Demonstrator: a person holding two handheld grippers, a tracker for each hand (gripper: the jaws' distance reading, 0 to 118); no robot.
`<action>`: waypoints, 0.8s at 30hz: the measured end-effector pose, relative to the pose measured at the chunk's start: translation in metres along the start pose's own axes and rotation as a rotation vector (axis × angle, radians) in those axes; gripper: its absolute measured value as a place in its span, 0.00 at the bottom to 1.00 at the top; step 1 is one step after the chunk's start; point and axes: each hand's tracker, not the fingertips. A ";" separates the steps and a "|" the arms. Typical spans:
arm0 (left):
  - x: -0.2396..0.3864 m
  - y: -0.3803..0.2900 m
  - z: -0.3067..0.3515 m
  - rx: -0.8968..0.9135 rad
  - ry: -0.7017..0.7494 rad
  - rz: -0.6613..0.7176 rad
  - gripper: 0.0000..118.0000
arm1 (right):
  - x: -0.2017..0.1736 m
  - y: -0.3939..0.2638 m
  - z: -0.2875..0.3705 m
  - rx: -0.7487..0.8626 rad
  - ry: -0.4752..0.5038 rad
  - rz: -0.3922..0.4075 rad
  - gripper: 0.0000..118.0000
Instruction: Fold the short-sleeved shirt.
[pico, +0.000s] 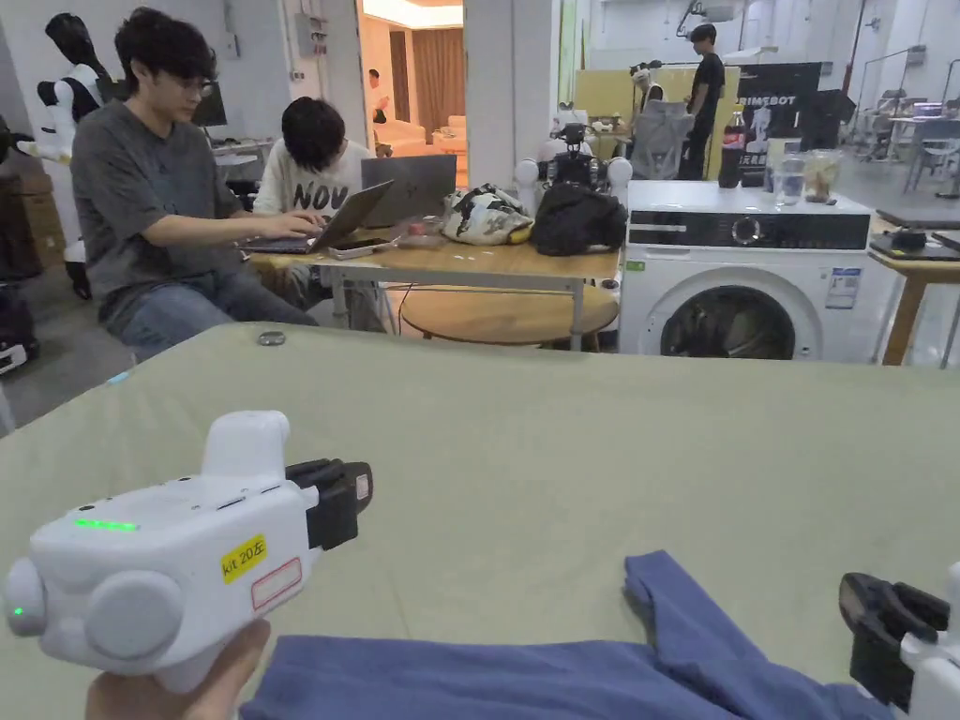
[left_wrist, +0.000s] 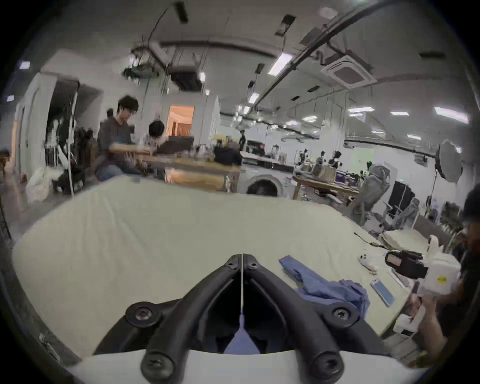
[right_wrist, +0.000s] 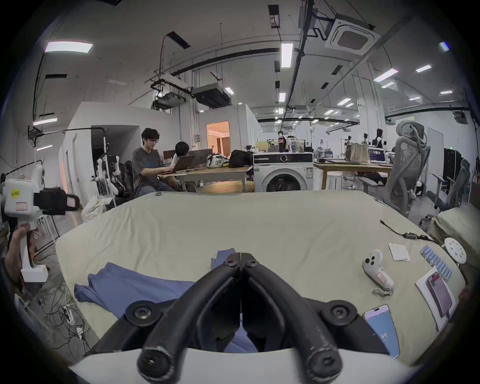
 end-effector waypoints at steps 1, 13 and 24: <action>-0.010 0.000 -0.005 -0.053 0.010 0.030 0.09 | 0.002 -0.001 0.001 -0.001 0.000 -0.003 0.00; -0.131 -0.066 -0.123 -0.541 0.265 0.206 0.52 | 0.025 -0.027 -0.004 -0.064 -0.012 -0.037 0.00; -0.123 -0.089 -0.152 -0.636 0.322 0.092 0.17 | 0.044 -0.035 -0.004 -0.128 -0.065 -0.061 0.00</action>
